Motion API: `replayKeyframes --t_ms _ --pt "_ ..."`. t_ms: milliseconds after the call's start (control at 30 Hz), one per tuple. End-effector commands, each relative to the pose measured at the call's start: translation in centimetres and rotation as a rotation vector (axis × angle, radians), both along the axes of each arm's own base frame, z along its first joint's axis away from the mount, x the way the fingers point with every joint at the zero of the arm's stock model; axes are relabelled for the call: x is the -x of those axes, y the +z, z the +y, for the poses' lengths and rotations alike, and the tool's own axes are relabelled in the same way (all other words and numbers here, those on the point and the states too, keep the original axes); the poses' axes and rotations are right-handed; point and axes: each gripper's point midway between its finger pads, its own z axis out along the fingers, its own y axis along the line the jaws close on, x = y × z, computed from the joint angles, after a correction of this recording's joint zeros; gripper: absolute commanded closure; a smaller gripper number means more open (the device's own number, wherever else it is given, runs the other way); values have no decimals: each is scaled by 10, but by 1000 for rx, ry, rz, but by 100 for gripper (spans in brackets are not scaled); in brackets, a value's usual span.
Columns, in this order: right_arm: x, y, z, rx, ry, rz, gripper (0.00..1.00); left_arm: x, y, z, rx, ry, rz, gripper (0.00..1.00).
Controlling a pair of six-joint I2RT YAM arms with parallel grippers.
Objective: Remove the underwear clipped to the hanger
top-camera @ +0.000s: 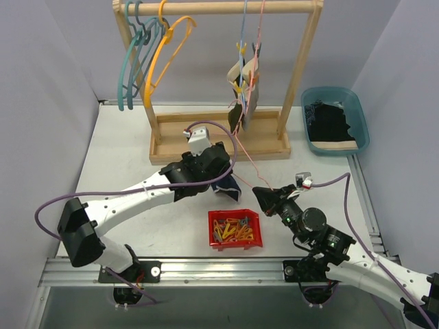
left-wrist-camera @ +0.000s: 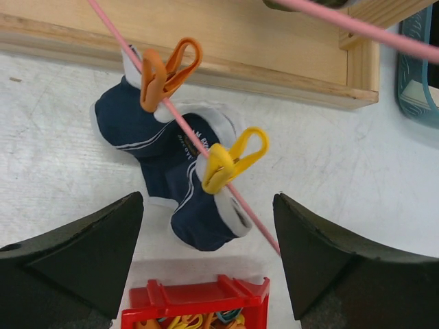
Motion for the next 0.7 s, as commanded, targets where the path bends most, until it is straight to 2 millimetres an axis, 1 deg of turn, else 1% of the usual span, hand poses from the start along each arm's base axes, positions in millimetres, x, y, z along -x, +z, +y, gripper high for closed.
replayKeyframes --t_ms 0,67,100,167,200,267,300,333,367,400,467,533,567,600,667 --pt "3 41 5 -270 7 4 100 4 43 15 98 55 -130 14" --pt "4 41 11 -311 21 47 100 8 51 21 113 66 -159 14" --pt "5 39 13 -321 26 66 100 11 63 25 142 70 -183 14" --pt "5 34 20 -324 43 94 100 14 67 29 148 69 -200 14" --pt "7 33 24 -327 65 96 100 18 75 33 168 69 -214 14" --pt "9 25 30 -308 93 106 100 22 76 38 175 70 -222 14" --pt "12 22 34 -302 115 109 100 25 83 42 195 69 -233 13" --pt "12 21 37 -299 123 108 100 27 85 45 206 66 -239 13" --pt "12 18 38 -283 130 102 100 29 82 48 202 66 -237 13" --pt "14 21 40 -287 147 87 100 32 87 55 218 71 -246 13" --pt "13 19 41 -267 148 76 100 36 85 64 215 83 -251 13" --pt "11 18 41 -258 135 77 100 41 90 77 224 97 -265 13" --pt "11 18 40 -265 133 83 100 44 97 86 241 113 -281 13" --pt "12 15 41 -280 134 106 100 47 94 91 226 115 -277 12" --pt "12 10 37 -316 110 146 100 49 95 100 222 132 -284 12"
